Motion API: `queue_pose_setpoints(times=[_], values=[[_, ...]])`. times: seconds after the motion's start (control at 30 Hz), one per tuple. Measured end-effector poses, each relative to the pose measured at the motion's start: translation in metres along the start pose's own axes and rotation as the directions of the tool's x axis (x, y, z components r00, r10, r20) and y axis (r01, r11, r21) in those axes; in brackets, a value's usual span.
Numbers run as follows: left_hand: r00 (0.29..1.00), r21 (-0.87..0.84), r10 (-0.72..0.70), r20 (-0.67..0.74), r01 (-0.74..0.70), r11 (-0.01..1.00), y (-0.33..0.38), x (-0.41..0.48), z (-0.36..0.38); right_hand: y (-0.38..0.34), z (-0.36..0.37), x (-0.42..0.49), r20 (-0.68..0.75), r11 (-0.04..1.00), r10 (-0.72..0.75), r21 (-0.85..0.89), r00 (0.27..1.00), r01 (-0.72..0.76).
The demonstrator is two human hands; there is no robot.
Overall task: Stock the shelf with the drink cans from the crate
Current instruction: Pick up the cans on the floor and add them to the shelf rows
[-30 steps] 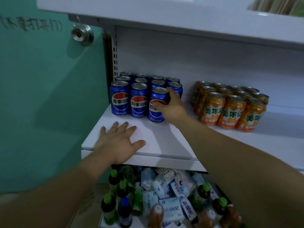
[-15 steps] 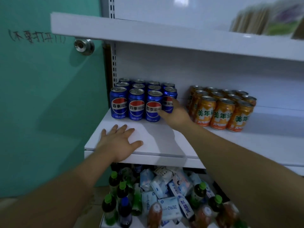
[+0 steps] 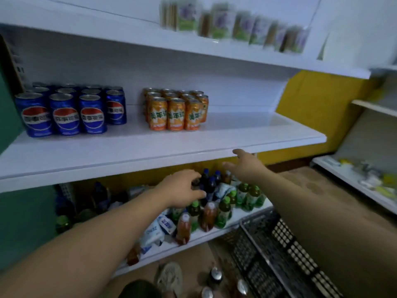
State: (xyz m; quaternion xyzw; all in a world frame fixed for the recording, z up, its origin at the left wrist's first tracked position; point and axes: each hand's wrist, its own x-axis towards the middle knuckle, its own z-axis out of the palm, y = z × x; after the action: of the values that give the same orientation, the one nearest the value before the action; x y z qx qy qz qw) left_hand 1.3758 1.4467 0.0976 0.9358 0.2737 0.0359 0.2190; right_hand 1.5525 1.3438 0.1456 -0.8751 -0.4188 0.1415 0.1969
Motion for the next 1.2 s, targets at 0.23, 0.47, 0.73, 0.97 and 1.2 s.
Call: queue_pose_setpoints(times=[0.23, 0.47, 0.73, 0.97, 1.2], values=[[0.936, -0.122, 0.046, 0.349, -0.003, 0.993, 0.064, 0.012, 0.149, 0.148, 0.037, -0.063, 0.094, 0.967, 0.247, 0.041, 0.965, -0.251], [0.816, -0.125, 0.037, 0.577, 0.044, 0.991, 0.057, 0.01, 0.285, 0.262, 0.132, -0.089, 0.254, 0.887, 0.448, -0.006, 0.857, -0.462], [0.721, -0.118, 0.027, 0.692, 0.077, 0.99, 0.026, 0.064, 0.39, 0.355, 0.244, -0.063, 0.478, 0.843, 0.476, -0.009, 0.738, -0.538], [0.651, -0.11, -0.02, 0.759, 0.159, 0.981, -0.011, 0.099, 0.486, 0.404, 0.358, -0.043, 0.597, 0.824, 0.477, -0.049, 0.645, -0.564], [0.545, -0.05, -0.097, 0.833, 0.249, 0.967, -0.036, 0.092, 0.547, 0.417, 0.44, -0.042, 0.683, 0.8, 0.502, -0.134, 0.531, -0.585]])
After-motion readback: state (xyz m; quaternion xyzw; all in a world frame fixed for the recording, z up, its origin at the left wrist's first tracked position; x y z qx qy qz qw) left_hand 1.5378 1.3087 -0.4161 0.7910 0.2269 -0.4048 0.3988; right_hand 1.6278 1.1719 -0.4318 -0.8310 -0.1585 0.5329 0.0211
